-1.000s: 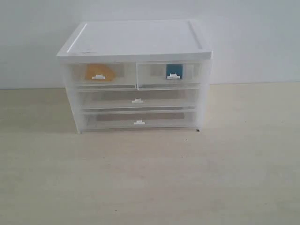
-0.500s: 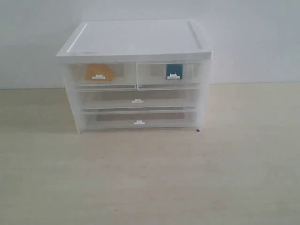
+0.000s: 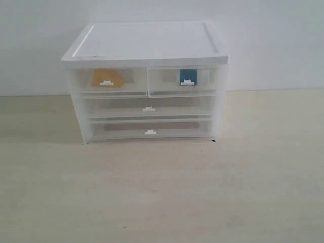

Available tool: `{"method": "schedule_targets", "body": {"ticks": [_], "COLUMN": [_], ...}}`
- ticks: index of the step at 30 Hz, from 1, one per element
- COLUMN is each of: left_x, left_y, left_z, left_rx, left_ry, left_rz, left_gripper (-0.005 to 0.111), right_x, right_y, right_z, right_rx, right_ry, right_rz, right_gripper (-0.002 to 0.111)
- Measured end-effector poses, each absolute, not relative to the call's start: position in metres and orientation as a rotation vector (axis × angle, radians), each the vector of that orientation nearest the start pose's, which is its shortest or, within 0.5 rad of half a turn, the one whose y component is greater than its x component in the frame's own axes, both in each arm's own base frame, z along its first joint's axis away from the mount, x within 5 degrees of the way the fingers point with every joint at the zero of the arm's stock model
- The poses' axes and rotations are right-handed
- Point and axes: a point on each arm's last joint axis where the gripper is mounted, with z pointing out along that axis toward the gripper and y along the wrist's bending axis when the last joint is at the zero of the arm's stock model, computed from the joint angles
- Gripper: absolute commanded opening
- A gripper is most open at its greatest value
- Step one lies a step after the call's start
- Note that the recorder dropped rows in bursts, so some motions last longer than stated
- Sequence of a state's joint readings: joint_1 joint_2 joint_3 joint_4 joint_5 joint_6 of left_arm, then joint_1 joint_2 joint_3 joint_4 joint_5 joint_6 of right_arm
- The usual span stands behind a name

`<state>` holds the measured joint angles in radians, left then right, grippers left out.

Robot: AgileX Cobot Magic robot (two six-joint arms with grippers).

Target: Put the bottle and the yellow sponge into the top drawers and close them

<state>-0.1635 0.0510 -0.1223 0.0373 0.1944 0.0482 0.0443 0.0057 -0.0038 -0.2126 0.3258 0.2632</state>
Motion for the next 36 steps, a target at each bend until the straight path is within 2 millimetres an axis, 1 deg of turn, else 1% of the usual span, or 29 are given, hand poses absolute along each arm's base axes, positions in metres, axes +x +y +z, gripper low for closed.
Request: {"method": "schedule_targets", "body": {"ticks": [3, 5, 7, 8, 18, 36], "left_x": [0.053, 0.054, 0.056, 0.056, 0.055, 0.055], "left_y": [-0.007, -0.005, -0.005, -0.005, -0.005, -0.005], "left_z": [0.225, 0.209, 0.198, 0.197, 0.189, 0.189], "left_rx": [0.16, 0.131, 0.123, 0.122, 0.117, 0.117], "left_ry": [1.601, 1.641, 1.674, 1.679, 1.76, 1.76], "left_rz": [-0.045, -0.04, -0.037, -0.035, -0.044, -0.044], "left_gripper": [0.004, 0.004, 0.004, 0.004, 0.004, 0.004], "right_x": [0.054, 0.054, 0.054, 0.054, 0.054, 0.054], "right_y": [-0.004, -0.004, -0.004, -0.004, -0.004, -0.004], "right_z": [0.185, 0.185, 0.185, 0.185, 0.185, 0.185], "right_rx": [0.064, 0.064, 0.064, 0.064, 0.064, 0.064], "right_ry": [1.803, 1.803, 1.803, 1.803, 1.803, 1.803], "right_rz": [0.014, 0.014, 0.014, 0.014, 0.014, 0.014], "right_gripper": [0.0, 0.0, 0.0, 0.0, 0.0, 0.0]}}
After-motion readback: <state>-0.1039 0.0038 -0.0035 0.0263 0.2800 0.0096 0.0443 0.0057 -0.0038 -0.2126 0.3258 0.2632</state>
